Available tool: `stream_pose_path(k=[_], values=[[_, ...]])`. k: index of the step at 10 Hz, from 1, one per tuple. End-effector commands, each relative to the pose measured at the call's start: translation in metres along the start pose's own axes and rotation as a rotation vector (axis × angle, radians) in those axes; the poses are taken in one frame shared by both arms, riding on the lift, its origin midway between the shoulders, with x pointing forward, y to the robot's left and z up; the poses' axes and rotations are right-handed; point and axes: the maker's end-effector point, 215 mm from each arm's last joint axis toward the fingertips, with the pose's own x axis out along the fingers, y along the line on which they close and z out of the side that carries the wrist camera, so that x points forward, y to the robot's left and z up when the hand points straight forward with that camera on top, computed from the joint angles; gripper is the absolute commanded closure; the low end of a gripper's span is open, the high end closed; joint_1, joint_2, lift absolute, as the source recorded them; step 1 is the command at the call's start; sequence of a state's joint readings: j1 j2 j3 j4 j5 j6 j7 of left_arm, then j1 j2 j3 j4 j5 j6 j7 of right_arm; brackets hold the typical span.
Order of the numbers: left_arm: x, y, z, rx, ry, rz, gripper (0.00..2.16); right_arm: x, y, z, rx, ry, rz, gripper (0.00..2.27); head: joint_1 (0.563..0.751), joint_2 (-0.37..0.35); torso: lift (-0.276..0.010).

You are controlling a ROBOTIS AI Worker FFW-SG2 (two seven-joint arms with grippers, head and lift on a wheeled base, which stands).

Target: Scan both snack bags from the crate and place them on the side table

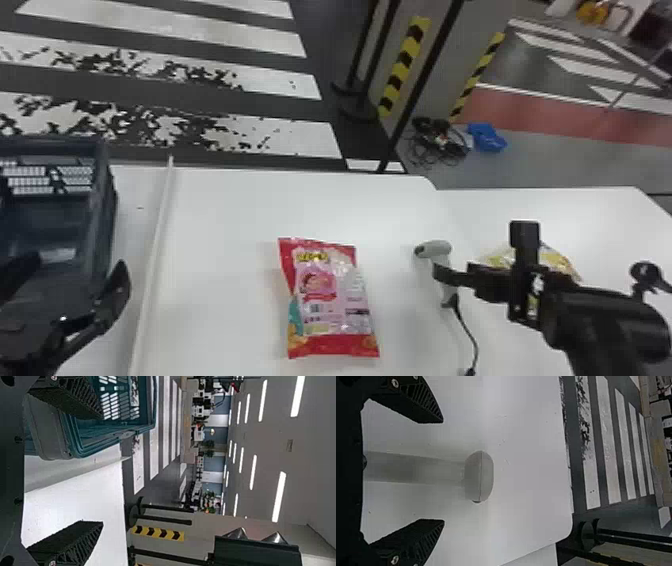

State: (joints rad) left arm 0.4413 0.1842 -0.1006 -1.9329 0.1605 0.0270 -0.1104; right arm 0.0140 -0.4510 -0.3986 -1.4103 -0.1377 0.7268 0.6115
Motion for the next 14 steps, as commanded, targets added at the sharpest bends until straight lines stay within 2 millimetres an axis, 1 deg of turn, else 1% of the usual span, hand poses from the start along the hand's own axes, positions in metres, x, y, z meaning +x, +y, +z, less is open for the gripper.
stream_pose_path(k=[1, 2, 4, 5, 6, 7, 9, 10, 11, 12, 14], values=[[0.000, 0.001, -0.001, 0.001, 0.002, 0.000, 0.04, 0.007, 0.001, -0.004, 0.004, 0.022, 0.008, 0.13, 0.695, -0.350, -0.095], [-0.001, 0.001, -0.002, -0.001, 0.004, 0.000, 0.04, 0.011, 0.001, -0.008, -0.002, 0.040, 0.008, 0.22, 0.695, -0.350, -0.095], [0.000, 0.002, -0.001, -0.002, 0.001, -0.001, 0.04, 0.012, -0.006, -0.014, -0.013, 0.069, -0.001, 0.52, 0.695, -0.350, -0.095], [0.000, 0.002, -0.002, -0.005, 0.001, -0.002, 0.04, 0.014, -0.005, -0.021, -0.015, 0.090, 0.006, 0.85, 0.695, -0.350, -0.095], [0.000, 0.003, -0.003, -0.007, 0.002, 0.000, 0.04, 0.015, -0.007, -0.022, -0.017, 0.092, 0.002, 1.44, 0.695, -0.350, -0.095], [0.001, 0.003, -0.002, -0.006, 0.001, -0.001, 0.04, 0.016, -0.008, -0.026, -0.010, 0.107, -0.006, 2.14, 0.695, -0.350, -0.095], [0.001, 0.003, -0.003, -0.008, 0.002, 0.001, 0.04, 0.016, -0.008, -0.027, -0.016, 0.110, -0.011, 2.26, 0.695, -0.350, -0.095], [0.001, 0.003, -0.003, -0.008, 0.002, 0.001, 0.04, 0.016, -0.007, -0.024, -0.019, 0.104, -0.009, 2.26, 0.695, -0.350, -0.095], [0.001, 0.004, -0.003, -0.007, 0.002, 0.002, 0.04, 0.014, -0.006, -0.016, -0.020, 0.085, -0.011, 2.26, 0.695, -0.350, -0.095], [0.001, 0.004, -0.003, -0.007, 0.002, 0.002, 0.04, 0.008, -0.003, -0.011, -0.023, 0.081, -0.014, 2.26, 0.695, -0.350, -0.095], [0.001, 0.003, -0.002, -0.009, 0.000, 0.002, 0.04, -0.008, 0.012, -0.004, -0.016, 0.081, -0.009, 2.26, 0.695, -0.350, -0.095]])
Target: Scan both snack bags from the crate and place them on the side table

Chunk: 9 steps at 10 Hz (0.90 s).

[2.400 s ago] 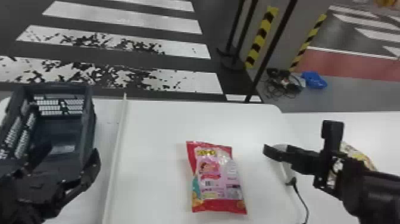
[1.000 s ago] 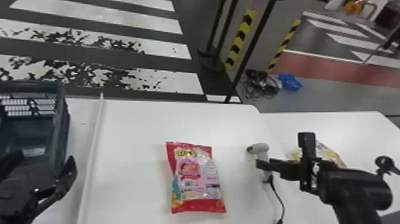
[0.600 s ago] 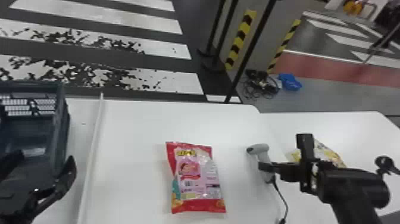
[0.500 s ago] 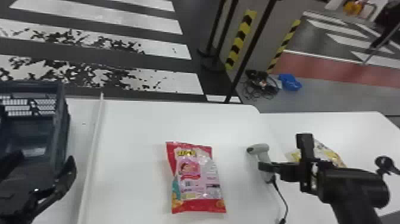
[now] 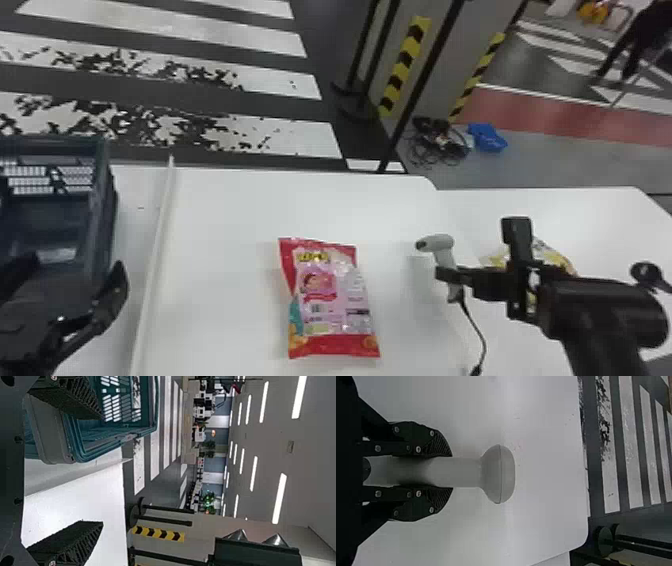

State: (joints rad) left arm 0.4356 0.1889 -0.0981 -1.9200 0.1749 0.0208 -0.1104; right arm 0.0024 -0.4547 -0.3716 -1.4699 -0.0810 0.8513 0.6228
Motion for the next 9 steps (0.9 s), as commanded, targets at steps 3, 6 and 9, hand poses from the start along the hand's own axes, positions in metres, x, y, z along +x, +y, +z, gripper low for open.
stream_pose_path(k=[3, 6, 9], values=[[-0.001, 0.001, 0.002, 0.005, -0.003, 0.000, 0.04, -0.036, 0.037, -0.024, 0.058, 0.086, 0.016, 2.26, 0.695, -0.350, -0.095], [-0.001, 0.002, 0.002, 0.005, -0.003, 0.001, 0.04, -0.073, 0.094, -0.045, 0.076, 0.129, 0.061, 2.26, 0.695, -0.338, -0.095], [0.000, 0.003, 0.003, 0.005, -0.007, 0.001, 0.04, -0.112, 0.142, -0.073, 0.130, 0.217, 0.096, 2.26, 0.695, -0.300, -0.095]])
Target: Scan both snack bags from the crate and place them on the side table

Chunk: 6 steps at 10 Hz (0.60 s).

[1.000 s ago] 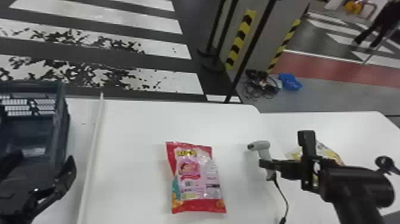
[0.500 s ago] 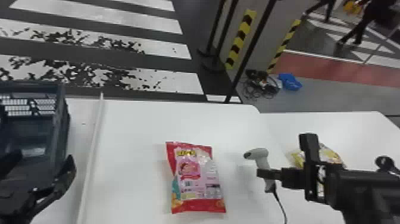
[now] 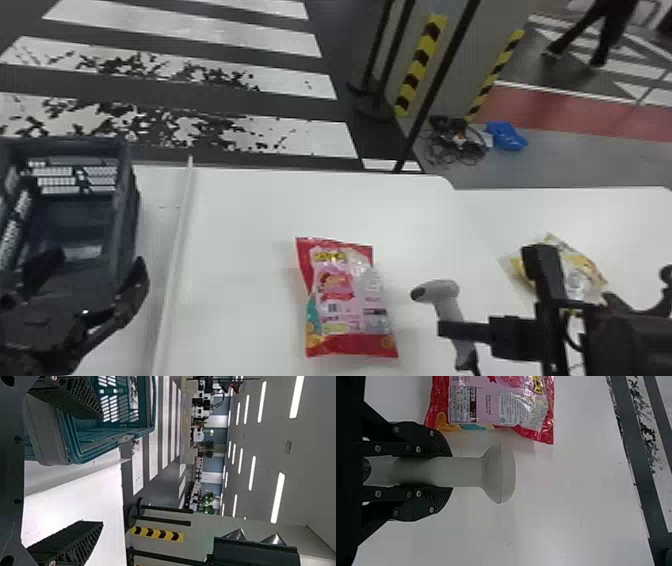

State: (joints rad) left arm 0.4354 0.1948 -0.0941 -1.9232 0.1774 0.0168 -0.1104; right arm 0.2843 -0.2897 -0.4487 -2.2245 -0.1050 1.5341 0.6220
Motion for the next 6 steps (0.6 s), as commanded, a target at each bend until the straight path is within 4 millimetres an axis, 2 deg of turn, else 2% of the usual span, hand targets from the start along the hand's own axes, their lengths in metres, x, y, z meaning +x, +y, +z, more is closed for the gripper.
stream_pose_path(k=[1, 4, 6], values=[[0.001, 0.001, 0.001, -0.004, -0.003, 0.001, 0.04, -0.012, 0.021, 0.001, -0.023, -0.019, 0.002, 2.26, 0.695, -0.284, -0.095], [0.002, 0.002, 0.003, -0.005, -0.009, 0.000, 0.04, -0.033, 0.057, 0.025, -0.115, -0.115, -0.032, 2.26, 0.695, -0.244, -0.095], [0.002, 0.001, 0.002, -0.009, -0.008, -0.001, 0.04, -0.041, 0.089, 0.025, -0.168, -0.144, -0.027, 2.26, 0.695, -0.219, -0.095]])
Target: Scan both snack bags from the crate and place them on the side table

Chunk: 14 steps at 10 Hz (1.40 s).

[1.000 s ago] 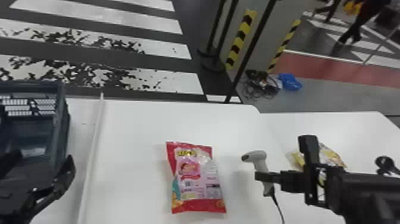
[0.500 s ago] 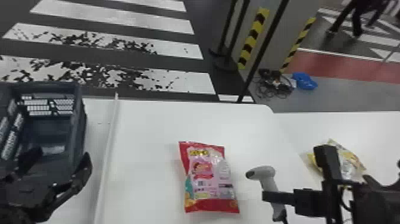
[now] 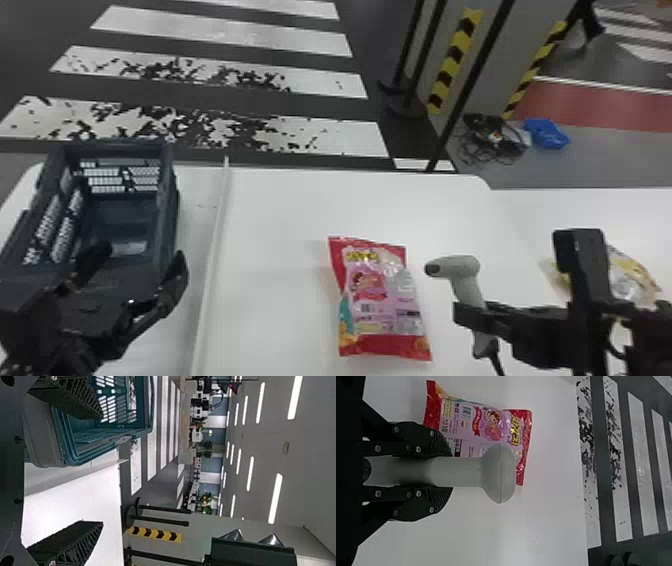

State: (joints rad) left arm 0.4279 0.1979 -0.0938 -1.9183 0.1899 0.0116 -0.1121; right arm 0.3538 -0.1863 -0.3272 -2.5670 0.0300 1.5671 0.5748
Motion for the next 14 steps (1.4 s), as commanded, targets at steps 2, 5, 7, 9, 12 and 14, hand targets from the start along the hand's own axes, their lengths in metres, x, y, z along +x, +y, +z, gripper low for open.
stream_pose_path(k=[2, 5, 7, 9, 12, 14], values=[[0.000, 0.001, -0.002, -0.008, 0.003, 0.001, 0.04, -0.009, 0.044, -0.002, -0.055, -0.019, 0.028, 2.26, 0.695, -0.173, -0.095], [0.000, 0.002, -0.003, -0.011, 0.005, 0.003, 0.04, -0.017, 0.082, -0.014, -0.110, -0.011, 0.057, 2.26, 0.695, -0.112, -0.095], [-0.001, 0.002, -0.005, -0.014, 0.006, 0.002, 0.04, -0.013, 0.101, -0.028, -0.131, 0.020, 0.083, 2.26, 0.695, -0.085, -0.095], [0.000, 0.002, -0.005, -0.014, 0.006, 0.003, 0.04, -0.006, 0.112, -0.038, -0.147, 0.044, 0.087, 2.26, 0.695, -0.052, -0.095], [0.000, 0.001, -0.006, -0.015, 0.008, 0.000, 0.04, 0.016, 0.113, -0.065, -0.154, 0.122, 0.076, 2.26, 0.695, -0.035, -0.095], [0.000, 0.000, -0.008, -0.016, 0.013, -0.001, 0.04, 0.030, 0.111, -0.070, -0.170, 0.149, 0.053, 2.26, 0.695, -0.028, -0.095]])
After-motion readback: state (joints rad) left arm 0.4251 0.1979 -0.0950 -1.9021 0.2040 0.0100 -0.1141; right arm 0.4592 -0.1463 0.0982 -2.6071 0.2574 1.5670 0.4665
